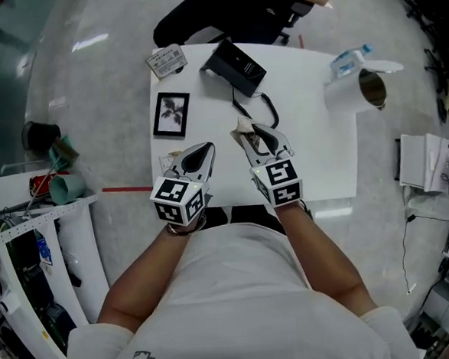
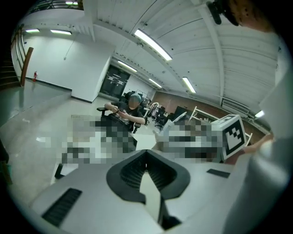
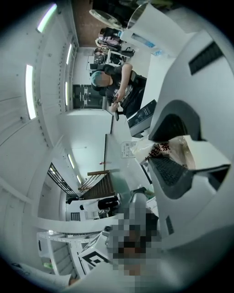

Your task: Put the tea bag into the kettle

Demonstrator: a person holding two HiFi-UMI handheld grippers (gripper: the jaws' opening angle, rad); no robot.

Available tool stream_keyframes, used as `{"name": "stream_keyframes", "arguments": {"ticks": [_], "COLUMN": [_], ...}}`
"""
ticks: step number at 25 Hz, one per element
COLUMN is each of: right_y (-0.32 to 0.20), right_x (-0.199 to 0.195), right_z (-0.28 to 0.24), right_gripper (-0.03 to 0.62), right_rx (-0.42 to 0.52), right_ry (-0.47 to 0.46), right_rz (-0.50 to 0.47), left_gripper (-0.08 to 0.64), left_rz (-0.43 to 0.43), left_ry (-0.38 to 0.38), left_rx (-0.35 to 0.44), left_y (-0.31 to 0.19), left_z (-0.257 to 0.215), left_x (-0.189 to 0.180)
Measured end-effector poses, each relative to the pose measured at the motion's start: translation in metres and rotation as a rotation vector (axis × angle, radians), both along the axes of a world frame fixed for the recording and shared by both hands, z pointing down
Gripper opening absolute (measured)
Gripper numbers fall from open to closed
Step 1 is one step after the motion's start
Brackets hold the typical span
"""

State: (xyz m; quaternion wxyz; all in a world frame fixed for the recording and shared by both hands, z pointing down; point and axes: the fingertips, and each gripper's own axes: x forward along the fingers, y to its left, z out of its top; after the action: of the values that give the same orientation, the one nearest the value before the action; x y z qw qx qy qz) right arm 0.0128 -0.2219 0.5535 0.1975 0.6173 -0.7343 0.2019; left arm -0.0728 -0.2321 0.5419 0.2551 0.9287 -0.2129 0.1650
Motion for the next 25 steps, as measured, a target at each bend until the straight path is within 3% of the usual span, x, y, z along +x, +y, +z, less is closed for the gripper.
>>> {"name": "stream_keyframes", "arguments": {"ticks": [12, 19, 25], "right_y": [0.042, 0.057, 0.089], "right_x": [0.0, -0.006, 0.016], "right_z": [-0.083, -0.098, -0.118], "right_gripper": [0.126, 0.126, 0.126], "right_rx": [0.128, 0.14, 0.175], "right_ry": [-0.013, -0.018, -0.054], "right_rz": [0.204, 0.252, 0.348], "left_gripper": [0.009, 0.009, 0.009], "left_rz": [0.116, 0.153, 0.249], "left_ry": [0.135, 0.168, 0.202], "left_rx": [0.113, 0.103, 0.099], "left_y": [0.022, 0.028, 0.052], "left_z": [-0.086, -0.09, -0.095], "left_x": [-0.009, -0.013, 0.018]}}
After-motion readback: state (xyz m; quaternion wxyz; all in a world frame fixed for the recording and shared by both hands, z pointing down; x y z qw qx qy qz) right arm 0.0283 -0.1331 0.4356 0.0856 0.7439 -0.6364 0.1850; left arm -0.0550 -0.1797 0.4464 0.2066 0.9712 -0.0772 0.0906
